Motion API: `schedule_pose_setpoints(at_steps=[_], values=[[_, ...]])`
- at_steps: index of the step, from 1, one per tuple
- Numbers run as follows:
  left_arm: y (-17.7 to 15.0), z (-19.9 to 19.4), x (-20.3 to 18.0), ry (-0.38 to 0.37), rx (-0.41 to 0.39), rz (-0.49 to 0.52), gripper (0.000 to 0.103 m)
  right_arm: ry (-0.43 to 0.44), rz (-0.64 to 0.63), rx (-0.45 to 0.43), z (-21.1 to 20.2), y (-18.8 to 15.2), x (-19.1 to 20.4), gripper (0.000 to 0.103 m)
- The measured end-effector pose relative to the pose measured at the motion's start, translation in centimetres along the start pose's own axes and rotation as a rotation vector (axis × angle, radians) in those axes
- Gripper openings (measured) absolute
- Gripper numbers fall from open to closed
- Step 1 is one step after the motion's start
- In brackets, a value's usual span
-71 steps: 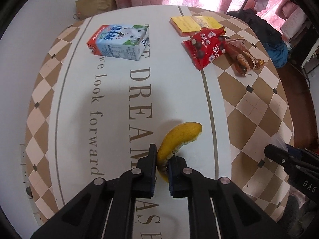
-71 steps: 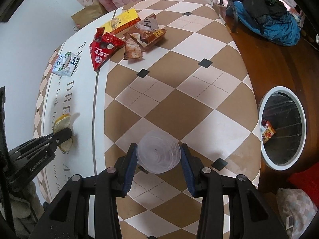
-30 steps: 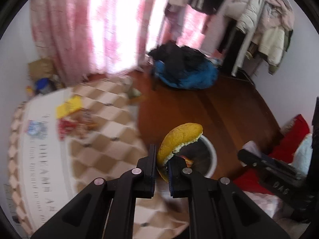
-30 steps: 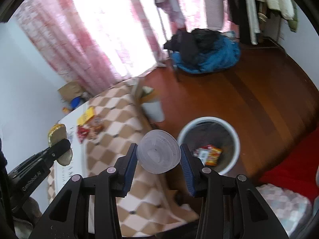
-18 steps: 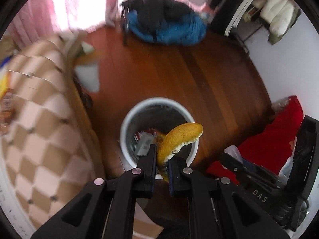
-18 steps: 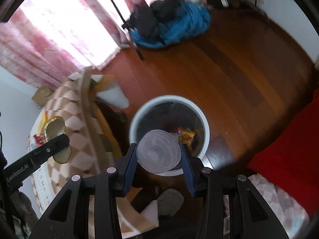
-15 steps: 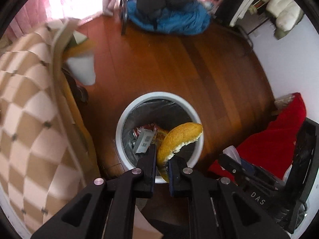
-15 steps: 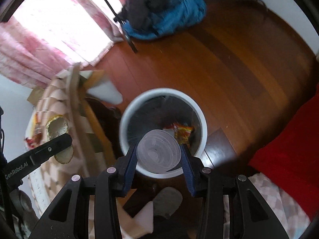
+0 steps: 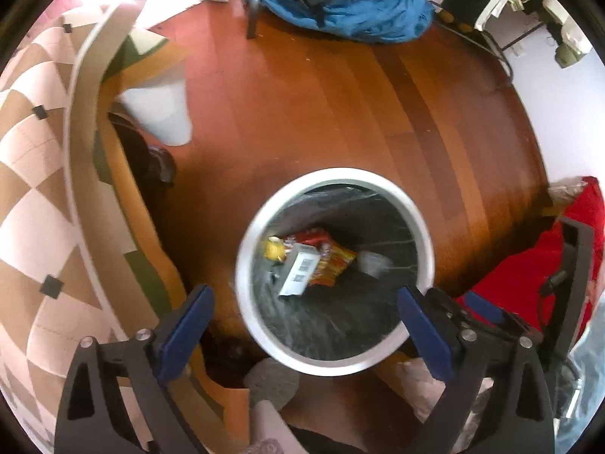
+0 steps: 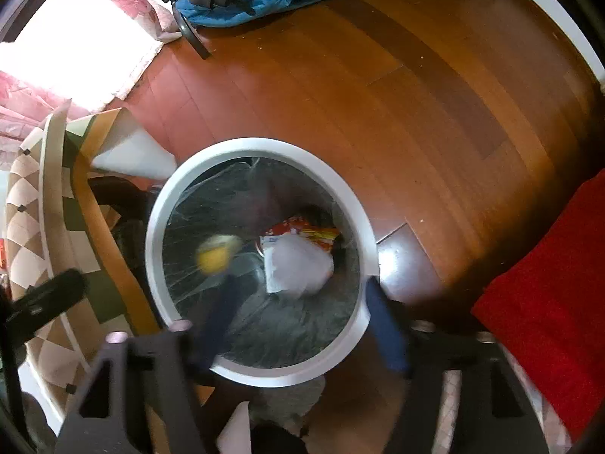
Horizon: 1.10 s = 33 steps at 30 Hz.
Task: Collect trash
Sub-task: 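Carry the banana peel and cup to the bin and release both, then move both tools back over the table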
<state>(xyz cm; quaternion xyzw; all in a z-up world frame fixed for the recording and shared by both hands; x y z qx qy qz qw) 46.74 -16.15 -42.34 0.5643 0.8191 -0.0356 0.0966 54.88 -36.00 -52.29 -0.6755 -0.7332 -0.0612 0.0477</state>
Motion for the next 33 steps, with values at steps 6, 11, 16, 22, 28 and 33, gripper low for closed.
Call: schedule_pose_setpoints(at_steps=[6, 11, 16, 22, 28, 33], values=[[-0.3, -1.2, 0.5, 0.085, -0.075, 0.049, 0.099, -0.111, -0.007, 0.017, -0.7, -1.2, -0.3, 0.103], [-1.0, -2.9, 0.4, 0.112, -0.121, 0.067, 0.1, -0.145, 0.017, 0.009, -1.8, -2.3, -0.5, 0.103], [-1.7, -5.0, 0.5, 0.125, -0.161, 0.073, 0.1, -0.153, 0.015, -0.018, -3.9, -2.9, -0.3, 0.103], [-2.9, -9.0, 0.8, 0.121, -0.233, 0.068, 0.1, -0.138, 0.017, -0.069, -8.0, -3.8, 0.6, 0.103], [-4.3, -14.6, 1.6, 0.192, -0.342, 0.06, 0.1, -0.112, 0.021, -0.14, -13.4, -4.8, 1.9, 0.103], [-4.9, -18.8, 3.1, 0.25, -0.422, 0.028, 0.1, -0.068, 0.004, -0.216, -18.8, -5.6, 4.3, 0.103]])
Point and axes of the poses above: each gripper's, at about its wrist camera, not at the fingertips, and z roughly the way its jaws point, x to its left, y to its top, the point moved 4 cm from there along z, roughly the way its jaws point, and after that the axes turned 4 degrees about -z, right-handed, at the moved point
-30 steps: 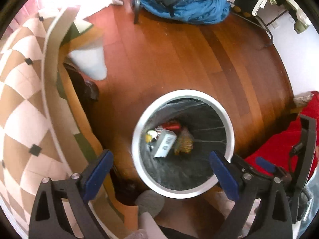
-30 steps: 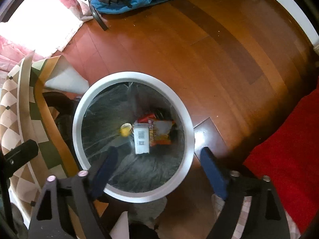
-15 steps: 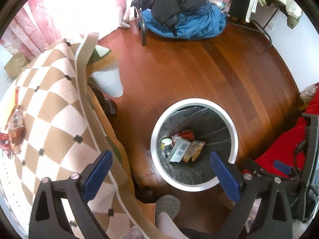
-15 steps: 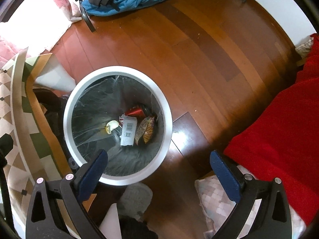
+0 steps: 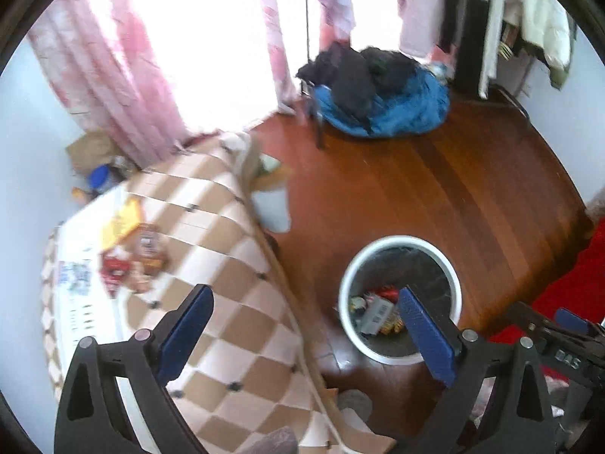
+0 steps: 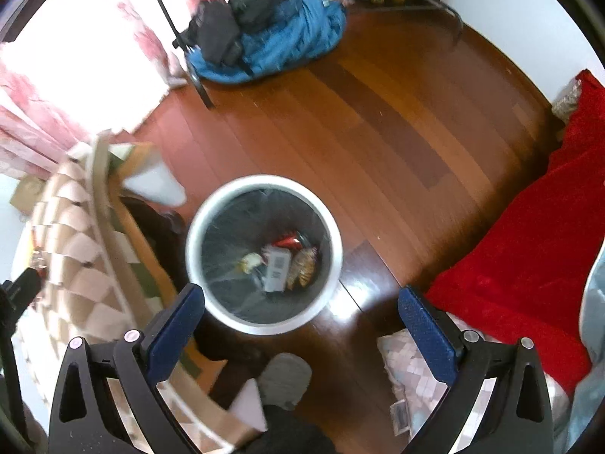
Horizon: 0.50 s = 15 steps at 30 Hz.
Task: Collect trash
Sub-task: 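Move both tools back over the table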
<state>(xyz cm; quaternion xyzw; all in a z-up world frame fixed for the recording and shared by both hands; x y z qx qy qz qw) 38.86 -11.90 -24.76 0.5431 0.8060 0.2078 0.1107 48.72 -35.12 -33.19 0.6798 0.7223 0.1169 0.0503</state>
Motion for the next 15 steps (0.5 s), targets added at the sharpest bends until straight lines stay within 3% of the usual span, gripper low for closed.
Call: schedule_pose_setpoints(at_steps=[4, 9, 15], values=[[1.0, -1.9, 3.8, -0.012, -0.037, -0.087, 0.1, 0.05, -0.051, -0.054, -4.1, 0.3, 3.8, 0.103], [1.7, -2.6, 12.3, 0.013, -0.046, -0.226, 0.1, 0.108, -0.162, -0.083, -7.0, 0.7, 10.8, 0.103], [0.7, -0.5, 24.7, 0.16, 0.004, -0.36, 0.1, 0.188, -0.306, -0.055, -5.7, 1.1, 23.3, 0.103]])
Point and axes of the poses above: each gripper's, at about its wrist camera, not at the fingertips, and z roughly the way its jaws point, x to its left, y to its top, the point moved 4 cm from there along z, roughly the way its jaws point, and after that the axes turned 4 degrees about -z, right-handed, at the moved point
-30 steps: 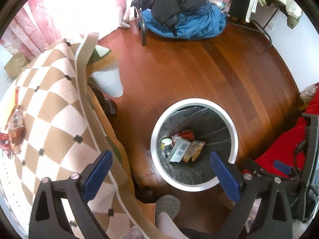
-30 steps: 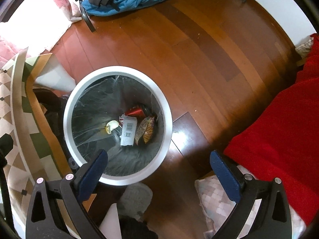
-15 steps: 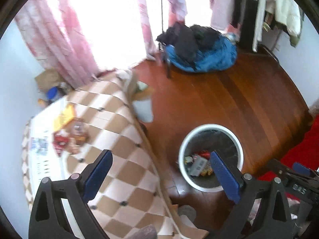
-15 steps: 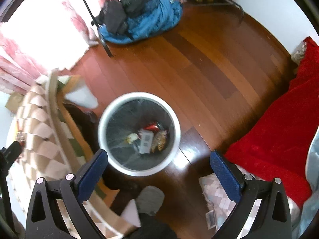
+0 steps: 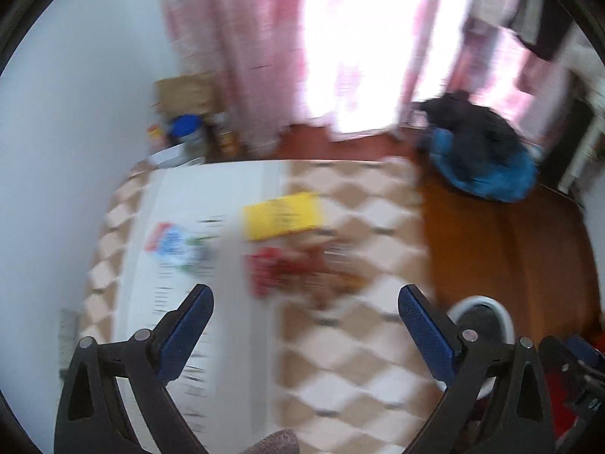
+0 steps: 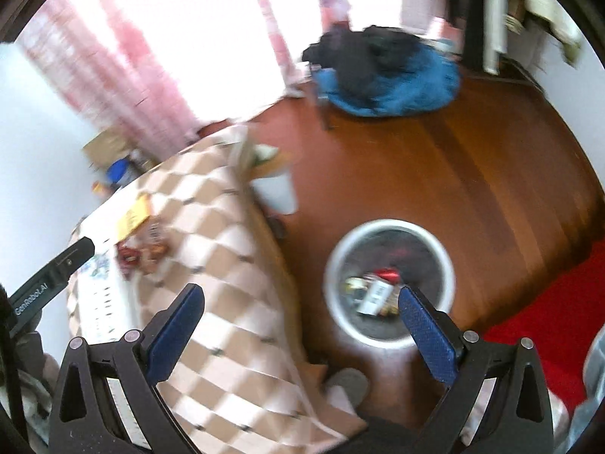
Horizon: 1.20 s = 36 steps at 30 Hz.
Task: Collect trash
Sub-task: 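Move both tools back over the table, then grasp the milk carton with the left tool while the right tool grasps the brown cookie packet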
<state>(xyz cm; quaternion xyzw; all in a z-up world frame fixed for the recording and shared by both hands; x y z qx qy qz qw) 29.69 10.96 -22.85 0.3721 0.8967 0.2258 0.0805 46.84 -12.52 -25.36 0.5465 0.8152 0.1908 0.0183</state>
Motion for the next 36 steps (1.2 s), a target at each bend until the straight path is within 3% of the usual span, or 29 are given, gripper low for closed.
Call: schedule_pose_setpoints(at_steps=[4, 8, 15, 19, 20, 22, 23, 28, 30, 33, 36], values=[[1.5, 3.7, 7.4, 0.1, 0.046, -0.088, 0.1, 0.054, -0.06, 0.055, 5.2, 1.8, 6.9, 0.103], [2.9, 8.1, 12.6, 0.151, 0.12, -0.177, 0.1, 0.06, -0.126, 0.129, 11.2, 3.2, 12.8, 0.1], [3.6, 16.1, 15.9, 0.066, 0.307, -0.345, 0.099, 0.05, -0.159, 0.213, 17.7, 4.5, 17.4, 0.086], [3.6, 18.6, 15.7, 0.008, 0.364, -0.413, 0.098, 0.06, -0.154, 0.222, 19.1, 4.6, 18.2, 0.085], [3.7, 18.7, 15.6, -0.001, 0.354, -0.416, 0.09, 0.064, -0.155, 0.228, 19.3, 4.6, 18.4, 0.085], [3.4, 18.3, 15.0, 0.002, 0.337, -0.387, 0.063, 0.072, -0.161, 0.237, 19.7, 4.2, 18.7, 0.081], [3.2, 18.1, 14.6, -0.006, 0.328, -0.361, 0.059, 0.074, -0.165, 0.242, 19.8, 4.1, 18.7, 0.081], [1.9, 16.2, 11.6, 0.038, 0.265, -0.055, 0.058, 0.09, -0.189, 0.248, 20.1, 3.9, 19.1, 0.076], [1.3, 15.9, 11.1, 0.045, 0.266, 0.016, 0.058, 0.094, -0.198, 0.251, 20.3, 3.8, 19.4, 0.075], [0.7, 15.8, 11.3, 0.064, 0.27, 0.042, 0.058, 0.089, -0.226, 0.249, 20.6, 3.6, 20.2, 0.074], [-0.1, 16.0, 11.4, 0.069, 0.294, 0.05, 0.058, 0.067, -0.263, 0.26, 21.1, 3.4, 20.8, 0.063]])
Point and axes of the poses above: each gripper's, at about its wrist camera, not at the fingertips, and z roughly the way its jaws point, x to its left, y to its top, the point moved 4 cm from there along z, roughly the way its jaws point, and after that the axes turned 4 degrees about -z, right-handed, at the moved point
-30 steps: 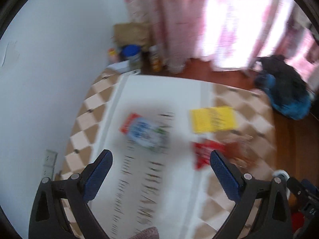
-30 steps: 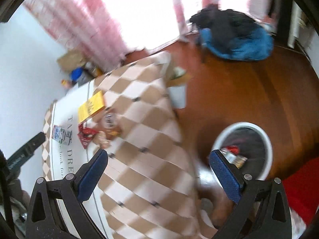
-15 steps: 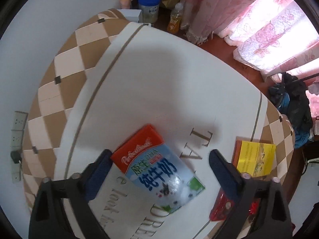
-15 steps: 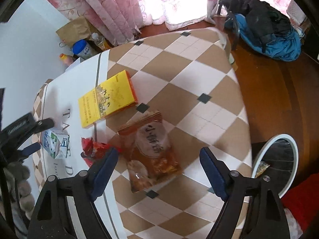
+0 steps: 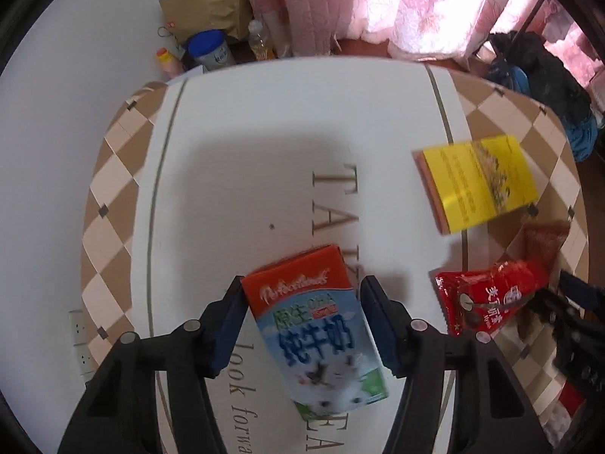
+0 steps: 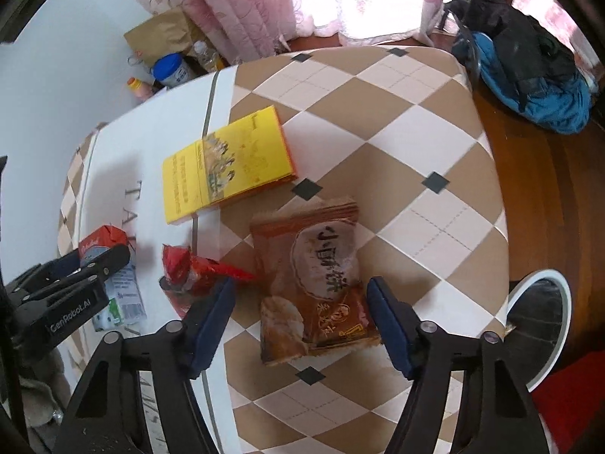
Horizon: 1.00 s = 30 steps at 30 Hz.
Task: Collect trash
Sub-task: 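Grasp the milk carton with the left tool while the right tool grasps the brown cookie packet, then carry the milk carton and cookie packet over the bin and release both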
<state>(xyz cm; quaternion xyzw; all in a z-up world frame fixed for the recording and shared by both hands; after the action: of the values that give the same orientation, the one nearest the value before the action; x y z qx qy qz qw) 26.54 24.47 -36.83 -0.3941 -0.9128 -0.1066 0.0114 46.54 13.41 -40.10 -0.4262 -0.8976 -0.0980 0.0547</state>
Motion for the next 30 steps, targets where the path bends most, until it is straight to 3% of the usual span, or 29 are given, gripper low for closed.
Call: schedule_pose_setpoints(at_steps=[2, 8, 11, 12, 18, 22, 30], values=[[-0.7, 0.2, 0.1, -0.004, -0.004, -0.005, 0.058, -0.026, -0.006, -0.006, -0.1, -0.1, -0.2, 0.051], [-1.4, 0.0, -0.2, -0.019, -0.061, -0.022, 0.051, -0.032, 0.044, -0.01, -0.7, -0.7, -2.5, 0.049], [-1.6, -0.1, -0.3, -0.014, -0.076, -0.029, 0.051, 0.008, 0.074, -0.013, -0.6, -0.6, -3.1, 0.06], [-1.6, -0.1, -0.2, -0.018, -0.078, -0.031, 0.051, -0.002, 0.078, -0.013, -0.5, -0.4, -3.1, 0.068], [-1.6, -0.1, -0.2, -0.03, -0.087, -0.032, 0.051, -0.071, 0.025, -0.037, 0.1, 0.5, -1.8, 0.07], [-1.7, -0.3, -0.3, -0.016, -0.09, -0.016, 0.05, -0.157, -0.003, -0.087, 0.0, 0.8, -1.6, 0.047], [-2.9, -4.3, -0.9, 0.028, -0.208, 0.0, 0.05, -0.116, 0.041, -0.107, -1.0, -0.3, -2.3, 0.039]])
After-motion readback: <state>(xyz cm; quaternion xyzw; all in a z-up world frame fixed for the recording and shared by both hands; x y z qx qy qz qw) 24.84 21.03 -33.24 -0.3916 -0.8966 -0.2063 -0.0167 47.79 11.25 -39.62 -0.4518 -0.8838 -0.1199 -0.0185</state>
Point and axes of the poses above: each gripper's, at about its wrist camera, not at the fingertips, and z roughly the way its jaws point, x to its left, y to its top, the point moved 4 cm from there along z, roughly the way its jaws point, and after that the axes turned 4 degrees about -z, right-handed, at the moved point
